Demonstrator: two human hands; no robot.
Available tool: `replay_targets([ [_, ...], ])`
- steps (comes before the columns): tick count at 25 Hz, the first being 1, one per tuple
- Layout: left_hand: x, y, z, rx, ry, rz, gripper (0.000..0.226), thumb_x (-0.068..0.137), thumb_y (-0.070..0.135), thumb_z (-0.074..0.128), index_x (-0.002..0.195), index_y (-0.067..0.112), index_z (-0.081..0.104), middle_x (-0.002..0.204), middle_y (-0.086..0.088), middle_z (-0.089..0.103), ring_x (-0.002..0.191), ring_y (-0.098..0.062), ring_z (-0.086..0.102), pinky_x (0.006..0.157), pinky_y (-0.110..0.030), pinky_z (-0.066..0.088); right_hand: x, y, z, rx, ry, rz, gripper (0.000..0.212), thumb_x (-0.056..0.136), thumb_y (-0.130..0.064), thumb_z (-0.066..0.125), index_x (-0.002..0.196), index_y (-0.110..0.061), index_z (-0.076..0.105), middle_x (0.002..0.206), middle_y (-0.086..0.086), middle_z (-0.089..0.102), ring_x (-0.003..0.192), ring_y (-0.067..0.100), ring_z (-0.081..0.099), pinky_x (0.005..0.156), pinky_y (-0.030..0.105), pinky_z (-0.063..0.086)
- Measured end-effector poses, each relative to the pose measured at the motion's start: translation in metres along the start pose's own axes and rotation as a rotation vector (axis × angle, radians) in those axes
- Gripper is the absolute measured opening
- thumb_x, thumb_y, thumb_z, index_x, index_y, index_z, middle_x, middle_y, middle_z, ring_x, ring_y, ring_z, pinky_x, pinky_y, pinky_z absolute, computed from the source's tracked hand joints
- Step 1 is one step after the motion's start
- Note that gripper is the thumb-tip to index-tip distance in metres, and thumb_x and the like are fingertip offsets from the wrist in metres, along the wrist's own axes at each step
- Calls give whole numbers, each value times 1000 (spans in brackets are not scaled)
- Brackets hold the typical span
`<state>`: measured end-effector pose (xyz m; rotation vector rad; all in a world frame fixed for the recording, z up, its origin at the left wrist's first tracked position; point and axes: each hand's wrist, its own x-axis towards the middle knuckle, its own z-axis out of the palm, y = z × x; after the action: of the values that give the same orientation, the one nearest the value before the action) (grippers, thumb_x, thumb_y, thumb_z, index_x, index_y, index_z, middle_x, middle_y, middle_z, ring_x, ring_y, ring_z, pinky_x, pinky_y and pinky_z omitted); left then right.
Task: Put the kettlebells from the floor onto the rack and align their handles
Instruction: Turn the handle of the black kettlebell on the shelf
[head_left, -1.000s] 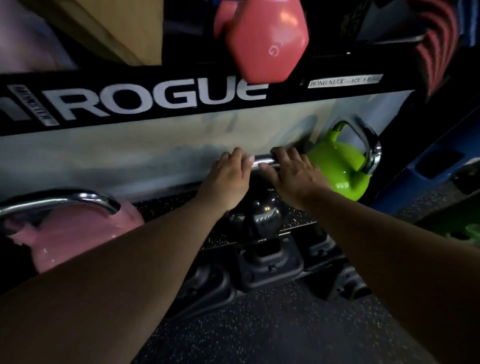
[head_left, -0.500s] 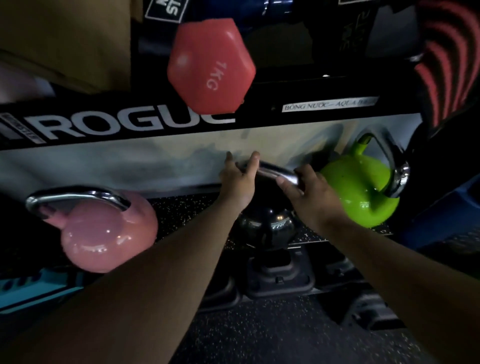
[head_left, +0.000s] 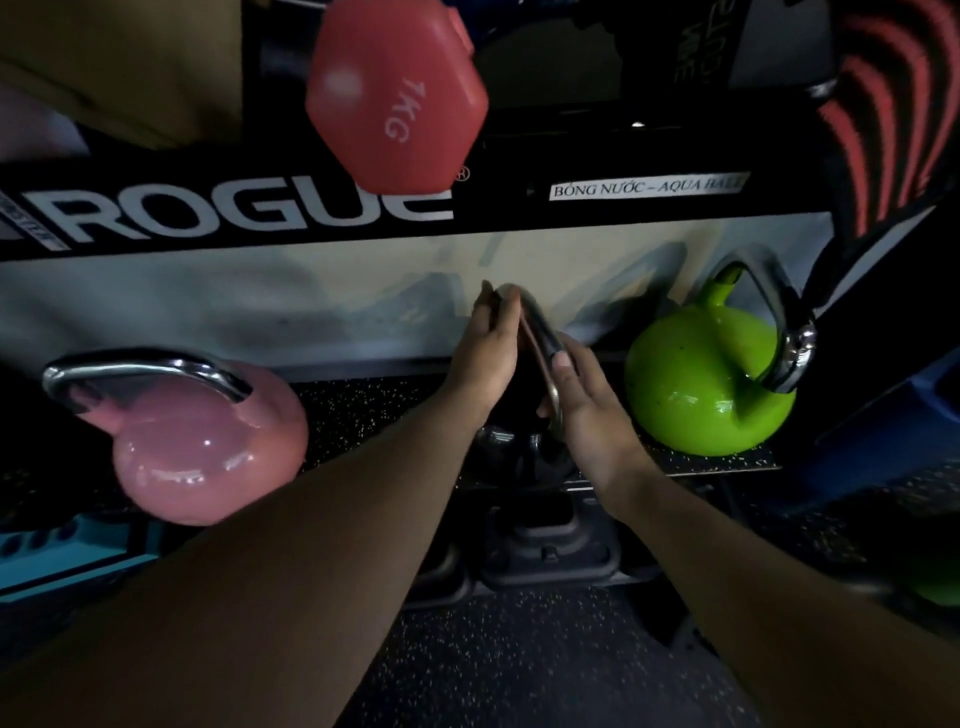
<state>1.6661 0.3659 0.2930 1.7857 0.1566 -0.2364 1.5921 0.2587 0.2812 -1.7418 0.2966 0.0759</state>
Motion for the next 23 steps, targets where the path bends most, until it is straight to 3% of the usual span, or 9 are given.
replay_targets([
  [3, -9, -5, 2, -55, -28, 31, 50, 106, 44, 30, 152, 25, 31, 124, 7, 48, 115, -9, 46, 90, -20, 30, 7, -6, 0, 71, 10, -8, 39, 99, -55, 31, 137, -55, 43, 81, 8, 67, 76, 19, 64, 74, 36, 52],
  [5, -2, -6, 1, -57, -48, 8, 54, 106, 46, 30, 156, 29, 21, 143, 3, 46, 130, -13, 44, 96, -22, 29, 9, -10, 5, 104, 27, -14, 40, 102, -48, 32, 141, -49, 43, 78, 4, 62, 68, 15, 57, 63, 29, 49],
  [8, 12, -8, -6, -23, -80, -7, 57, 104, 54, 25, 157, 38, 12, 162, -3, 30, 145, -23, 34, 113, -31, 28, 5, -11, 24, 156, 8, -2, 42, 104, -44, 30, 146, -45, 37, 94, -8, 63, 68, 2, 56, 54, 12, 46],
  [11, 13, -8, -12, -25, -97, -12, 59, 100, 62, 20, 155, 42, 16, 161, -3, 33, 143, -26, 38, 117, -48, 32, 3, -9, 41, 222, -17, 7, 44, 105, -42, 28, 149, -45, 30, 131, -16, 52, 90, -21, 49, 68, 0, 43],
  [13, 10, -9, -12, -20, -84, -49, 68, 88, 79, 18, 150, 51, 22, 157, 0, 40, 141, -30, 42, 115, -55, 32, 2, -8, 44, 225, -31, 6, 44, 104, -46, 29, 148, -48, 28, 141, -16, 47, 105, -17, 49, 81, 5, 41],
  [16, 21, -26, -2, 60, -58, -91, 77, 64, 99, 13, 133, 69, 27, 137, -3, 62, 116, -47, 61, 101, -71, 39, 4, -9, 37, 230, -72, -6, 43, 102, -50, 32, 144, -53, 32, 141, -12, 53, 118, -1, 54, 96, 22, 45],
  [19, 9, -15, -2, 30, -35, -62, 72, 78, 87, 16, 144, 59, 23, 137, -7, 62, 115, -42, 63, 102, -62, 45, 6, -13, 28, 221, -83, -7, 41, 103, -47, 33, 144, -51, 35, 117, 0, 63, 93, 7, 62, 76, 22, 50],
  [21, 5, -9, -4, -9, -38, -40, 63, 91, 73, 20, 150, 51, 22, 149, -5, 51, 127, -31, 57, 109, -48, 43, 5, -13, 25, 221, -82, 6, 42, 103, -46, 32, 145, -49, 34, 113, 7, 67, 91, 9, 63, 72, 19, 50],
  [23, 4, -8, -4, -13, -33, -32, 59, 96, 67, 22, 152, 48, 23, 151, -4, 48, 129, -28, 55, 110, -44, 42, 4, -14, 27, 228, -71, 8, 43, 104, -44, 31, 146, -47, 33, 113, 0, 72, 97, 1, 67, 70, 12, 51],
])
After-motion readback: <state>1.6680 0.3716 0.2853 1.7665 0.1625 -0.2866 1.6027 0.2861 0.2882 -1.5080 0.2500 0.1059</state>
